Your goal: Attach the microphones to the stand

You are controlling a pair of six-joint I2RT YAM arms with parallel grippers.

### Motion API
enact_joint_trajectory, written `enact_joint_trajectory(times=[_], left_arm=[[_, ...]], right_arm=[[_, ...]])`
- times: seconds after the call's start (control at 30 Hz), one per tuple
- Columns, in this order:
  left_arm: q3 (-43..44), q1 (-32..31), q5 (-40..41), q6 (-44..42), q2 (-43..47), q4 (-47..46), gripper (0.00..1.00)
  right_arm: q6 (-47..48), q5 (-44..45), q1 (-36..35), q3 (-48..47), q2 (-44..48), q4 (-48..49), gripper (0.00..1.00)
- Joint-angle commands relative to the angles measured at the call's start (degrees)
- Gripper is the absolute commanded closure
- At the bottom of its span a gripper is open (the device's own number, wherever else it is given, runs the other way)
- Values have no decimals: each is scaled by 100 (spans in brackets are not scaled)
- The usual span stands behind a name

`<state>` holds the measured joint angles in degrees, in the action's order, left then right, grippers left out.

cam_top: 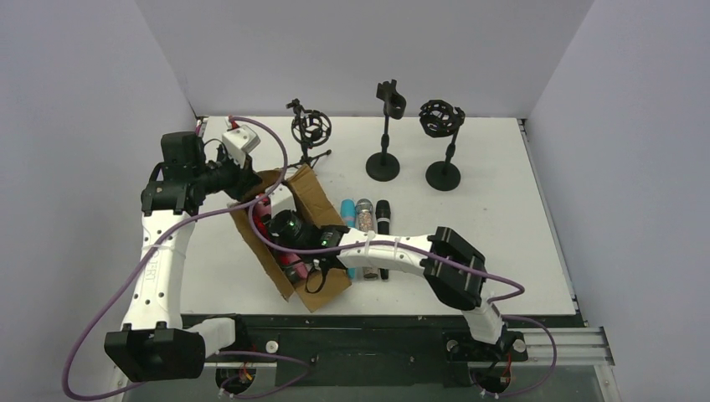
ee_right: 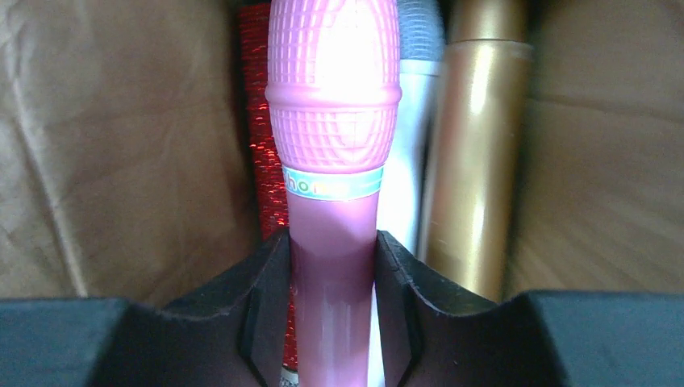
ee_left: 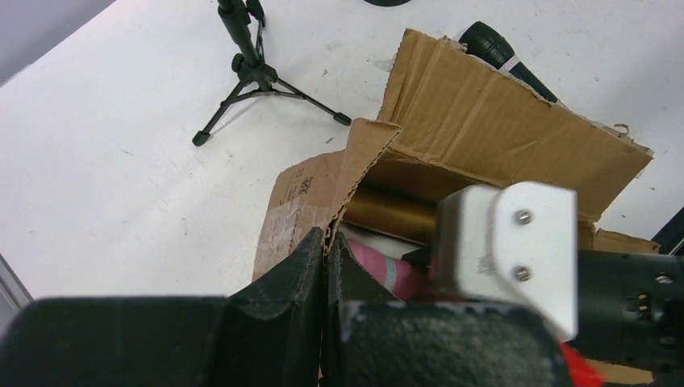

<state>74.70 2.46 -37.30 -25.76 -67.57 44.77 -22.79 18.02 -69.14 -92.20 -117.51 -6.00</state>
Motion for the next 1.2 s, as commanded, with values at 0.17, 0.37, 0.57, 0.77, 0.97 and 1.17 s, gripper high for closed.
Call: enact_joint_trajectory(times=[0.17,0.37,0.57,0.77,0.97,1.17], left_arm=[[46,-13,-85,-92,186,-605,100],[-135,-34,14,-217,238,-852,100],[-120,-26,87,-670,242,-736,100],[276,12,-147,-1068,-16,-71,100],[695,138,-433,-1332,-318,284,100],[1072,225,-836,-2026,-600,853,100]], right_arm=[[-226,377,-3,1572,2489,438,100],[-596,681,92,2874,3905,458,100],[-1045,1059,862,4103,5111,-5,100],[-1277,596,2198,4913,5519,-268,100],[-1162,109,2942,5276,4972,-67,100],[-1051,-152,3216,5384,4074,353,100]])
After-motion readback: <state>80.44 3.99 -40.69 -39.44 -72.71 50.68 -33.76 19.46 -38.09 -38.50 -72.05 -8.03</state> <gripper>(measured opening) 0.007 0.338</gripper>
